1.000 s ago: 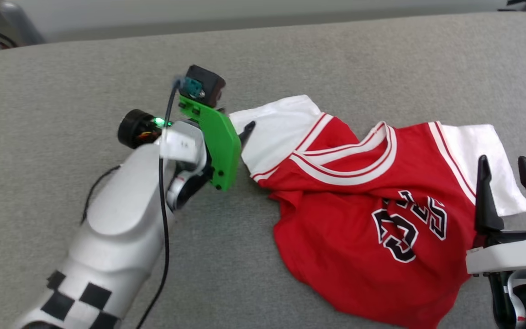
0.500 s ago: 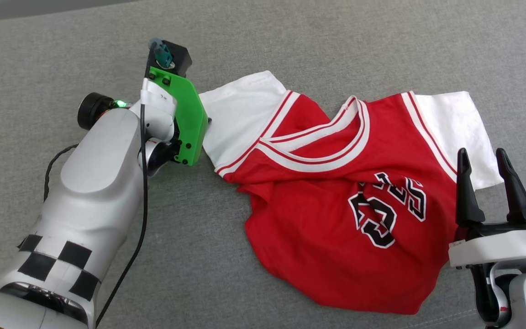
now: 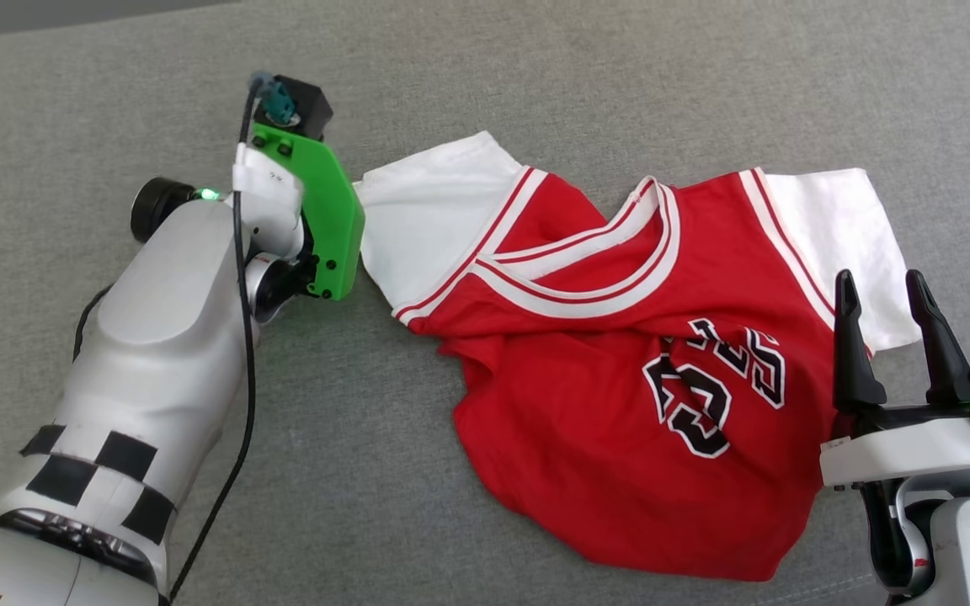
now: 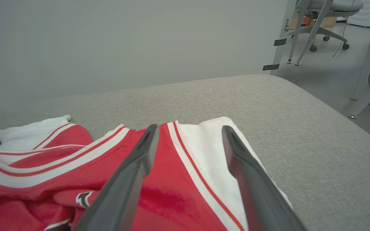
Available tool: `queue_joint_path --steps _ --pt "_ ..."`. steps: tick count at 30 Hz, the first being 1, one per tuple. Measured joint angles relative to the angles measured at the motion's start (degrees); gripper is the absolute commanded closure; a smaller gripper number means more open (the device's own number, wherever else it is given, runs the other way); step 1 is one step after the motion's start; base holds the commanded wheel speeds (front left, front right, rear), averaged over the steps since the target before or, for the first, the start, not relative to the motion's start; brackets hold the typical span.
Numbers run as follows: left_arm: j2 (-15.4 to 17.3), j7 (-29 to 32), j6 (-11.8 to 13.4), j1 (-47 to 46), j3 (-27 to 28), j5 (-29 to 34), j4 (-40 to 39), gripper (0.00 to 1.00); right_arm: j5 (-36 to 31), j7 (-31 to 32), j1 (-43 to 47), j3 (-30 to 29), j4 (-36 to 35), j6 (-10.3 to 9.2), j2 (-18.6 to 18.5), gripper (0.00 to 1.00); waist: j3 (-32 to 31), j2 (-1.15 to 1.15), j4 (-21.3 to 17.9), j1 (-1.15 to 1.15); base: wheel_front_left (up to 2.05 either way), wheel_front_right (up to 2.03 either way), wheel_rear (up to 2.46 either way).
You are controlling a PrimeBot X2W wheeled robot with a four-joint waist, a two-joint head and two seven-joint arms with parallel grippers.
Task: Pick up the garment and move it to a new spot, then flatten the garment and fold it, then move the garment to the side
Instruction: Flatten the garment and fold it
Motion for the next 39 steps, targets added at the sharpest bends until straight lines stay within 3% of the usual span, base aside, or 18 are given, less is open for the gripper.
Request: queue_joint_path --steps 8,17,22,29,30,31,34,39 --pt "2.88 -6.56 -0.01 3.71 2.58 -3.97 1.2 1.0 -0.53 0.93 0.4 -0.51 -0.03 0.0 -0.34 0.0 -3.13 0.0 3.08 0.0 0.0 0.0 0.0" --pt "6.15 -11.29 0.1 14.03 4.26 -8.08 -3.83 1.0 -0.54 3.82 3.04 -1.04 -0.04 0.0 -0.91 0.0 -7.56 0.0 8.02 0.0 0.0 0.0 0.0" --pt "7.56 -13.95 1.96 22.17 5.45 -9.62 -9.45 1.0 -0.51 4.94 4.31 -1.58 -0.29 0.0 -1.02 0.0 -9.66 0.0 10.44 0.0 0.0 0.0 0.0" --pt "6.44 -16.31 5.88 33.34 5.32 -10.69 -17.82 1.0 -0.48 6.24 5.71 -1.7 -0.29 0.0 -1.02 0.0 -12.02 0.0 12.75 -0.01 0.0 0.0 0.0" --pt "6.23 -16.73 6.58 34.39 5.23 -10.69 -18.67 0.79 -0.48 6.32 5.81 -1.59 -0.29 0.0 -1.0 0.0 -12.27 0.0 12.9 -0.01 0.0 0.0 0.0" --pt "6.17 -17.44 7.1 35.02 5.17 -10.59 -19.36 0.0 -0.48 6.46 5.86 -1.56 -0.3 0.0 -1.0 0.0 -12.44 0.0 12.99 -0.01 0.0 0.0 0.0" --pt "6.28 -20.4 8.94 35.82 5.39 -9.5 -21.72 0.0 -0.48 6.97 5.91 -1.58 -0.43 0.0 -1.11 0.0 -12.86 0.0 13.29 -0.01 0.0 0.0 0.0" --pt "6.73 -23.88 9.5 36.61 5.95 -8.77 -25.43 0.0 -0.47 7.53 6.34 -1.92 -1.24 0.0 -1.4 0.0 -13.26 0.0 13.69 -0.01 0.0 0.0 0.0"
